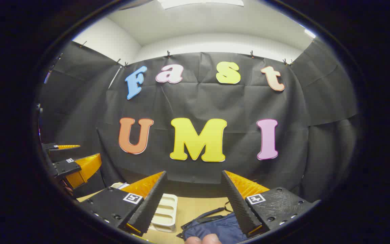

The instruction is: Open the schoolbag, grab two books from the bookshelf and put them into the schoolbag.

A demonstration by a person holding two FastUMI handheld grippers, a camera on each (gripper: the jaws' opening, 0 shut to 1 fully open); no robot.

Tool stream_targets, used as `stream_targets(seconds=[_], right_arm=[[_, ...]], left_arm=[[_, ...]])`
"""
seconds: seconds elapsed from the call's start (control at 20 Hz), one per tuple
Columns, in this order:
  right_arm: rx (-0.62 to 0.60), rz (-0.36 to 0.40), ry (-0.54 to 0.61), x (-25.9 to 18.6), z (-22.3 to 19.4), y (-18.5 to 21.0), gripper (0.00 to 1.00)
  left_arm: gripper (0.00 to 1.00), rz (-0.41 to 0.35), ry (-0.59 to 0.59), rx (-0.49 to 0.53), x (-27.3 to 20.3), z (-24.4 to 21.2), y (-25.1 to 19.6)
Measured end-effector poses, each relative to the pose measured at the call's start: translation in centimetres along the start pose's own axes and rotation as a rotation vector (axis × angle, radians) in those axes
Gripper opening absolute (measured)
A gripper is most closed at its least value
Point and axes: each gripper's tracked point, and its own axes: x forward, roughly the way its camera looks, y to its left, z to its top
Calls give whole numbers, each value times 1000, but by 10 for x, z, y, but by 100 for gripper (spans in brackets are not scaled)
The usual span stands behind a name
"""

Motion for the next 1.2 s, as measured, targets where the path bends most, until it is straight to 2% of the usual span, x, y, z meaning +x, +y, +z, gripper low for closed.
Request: stream_targets(seconds=[0.3, 0.75, 1.2], right_arm=[[-1, -18, -19, 0, 5, -5, 95], [3, -2, -11, -3, 2, -4, 95], [22, 4, 14, -9, -15, -14, 95]], left_arm=[[99, 1, 0, -2, 2, 1, -2], [99, 9, 17, -19, 0, -2, -7], [99, 22, 11, -9, -3, 1, -4]])
